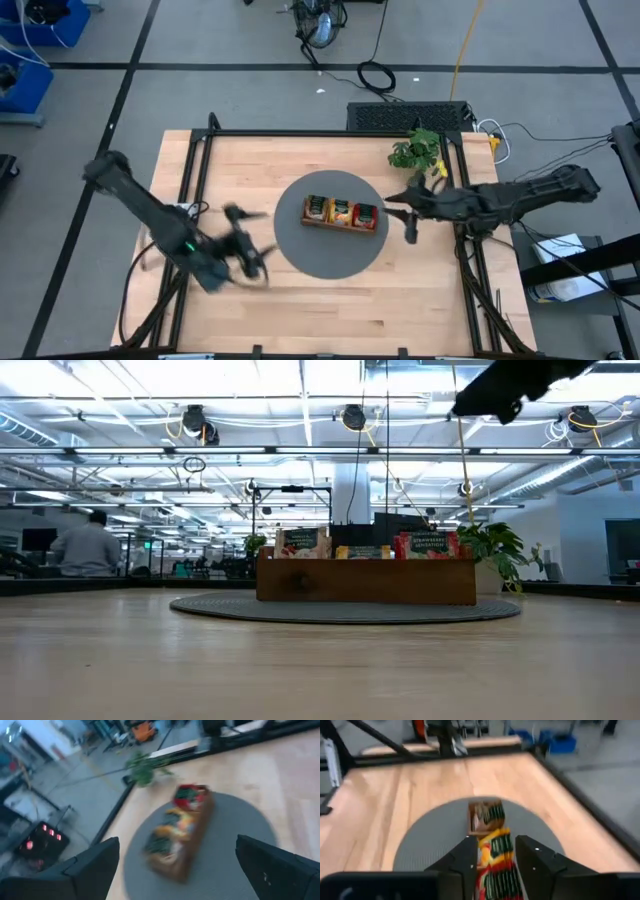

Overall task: Pick & Place Tea
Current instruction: Return to Home Position

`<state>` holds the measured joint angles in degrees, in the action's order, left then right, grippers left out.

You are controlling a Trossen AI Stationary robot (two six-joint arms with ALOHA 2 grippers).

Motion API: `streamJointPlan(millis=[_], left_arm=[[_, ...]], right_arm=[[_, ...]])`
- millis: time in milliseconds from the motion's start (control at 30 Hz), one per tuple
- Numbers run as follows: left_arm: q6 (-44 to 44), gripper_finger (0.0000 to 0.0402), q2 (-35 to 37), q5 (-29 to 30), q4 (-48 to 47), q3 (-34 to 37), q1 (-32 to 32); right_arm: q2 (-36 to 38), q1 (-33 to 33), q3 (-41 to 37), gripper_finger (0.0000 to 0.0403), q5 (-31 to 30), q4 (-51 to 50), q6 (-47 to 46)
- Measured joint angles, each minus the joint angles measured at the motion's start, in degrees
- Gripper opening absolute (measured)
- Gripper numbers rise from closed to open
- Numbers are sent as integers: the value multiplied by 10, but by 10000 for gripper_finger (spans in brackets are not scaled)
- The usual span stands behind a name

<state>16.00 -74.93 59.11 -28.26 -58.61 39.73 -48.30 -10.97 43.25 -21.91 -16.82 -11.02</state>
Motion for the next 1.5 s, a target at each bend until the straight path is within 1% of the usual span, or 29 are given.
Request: streamJointPlan(millis=[100,167,233,267,300,333,367,400,467,533,567,600,667,733,800,833,867,900,933,1000,1033,1100,1167,1233,1267,1367,1433,1500], left_arm=[[62,391,91,-5,-114,0,-16],[118,379,138,-5,-208,0,-33],[198,347,169,-5,-311,0,-57],[239,324,178,-7,-351,4,-73],[260,297,183,-16,-375,9,-90],[259,266,185,-32,-379,17,-107],[234,231,185,-49,-367,26,-121],[189,194,184,-67,-337,38,-132],[73,113,180,-92,-231,72,-144],[-55,37,179,-120,-112,102,-152],[-108,21,180,-136,-64,112,-158],[-145,17,185,-149,-27,119,-164],[-190,20,207,-168,20,131,-170],[-230,12,250,-191,51,150,-162],[-258,5,307,-196,74,176,-153],[-261,5,342,-186,87,190,-153],[-266,6,380,-176,113,206,-157],[-270,5,421,-178,149,225,-165],[-272,4,461,-196,185,245,-175],[-267,4,528,-266,231,286,-202],[-258,4,555,-304,238,307,-214],[-232,3,601,-356,230,356,-232],[-205,3,633,-377,240,406,-242],[-195,3,659,-381,250,463,-246],[-196,2,664,-385,267,490,-247],[-238,2,682,-396,337,568,-243],[-242,2,686,-380,335,580,-242],[-243,2,685,-381,330,580,-240]], right_arm=[[48,-48,-44,98,-36,38,24],[75,-77,-84,76,-35,73,38],[99,-101,-134,49,-35,120,45],[109,-111,-159,35,-35,152,50],[118,-118,-186,21,-35,192,60],[124,-123,-214,11,-35,237,73],[129,-125,-240,6,-35,288,90],[132,-126,-263,6,-35,338,104],[135,-122,-304,9,-40,415,121],[141,-112,-332,8,-54,449,136],[146,-107,-342,6,-54,455,141],[152,-104,-351,3,-52,462,143],[165,-102,-365,1,-49,471,141],[179,-103,-378,3,-36,470,134],[189,-108,-390,3,-32,468,133],[194,-109,-394,2,-33,468,132],[199,-110,-398,1,-33,470,132],[204,-111,-401,1,-33,472,132],[208,-110,-403,1,-29,473,132],[208,-110,-406,2,-3,474,140],[209,-110,-407,1,16,476,147],[207,-111,-415,1,47,496,156],[208,-111,-423,1,57,510,147],[208,-111,-422,1,57,503,132],[207,-110,-422,1,57,496,129],[206,-109,-423,1,47,485,126],[206,-106,-423,1,27,487,120],[206,-101,-423,1,25,487,121]])
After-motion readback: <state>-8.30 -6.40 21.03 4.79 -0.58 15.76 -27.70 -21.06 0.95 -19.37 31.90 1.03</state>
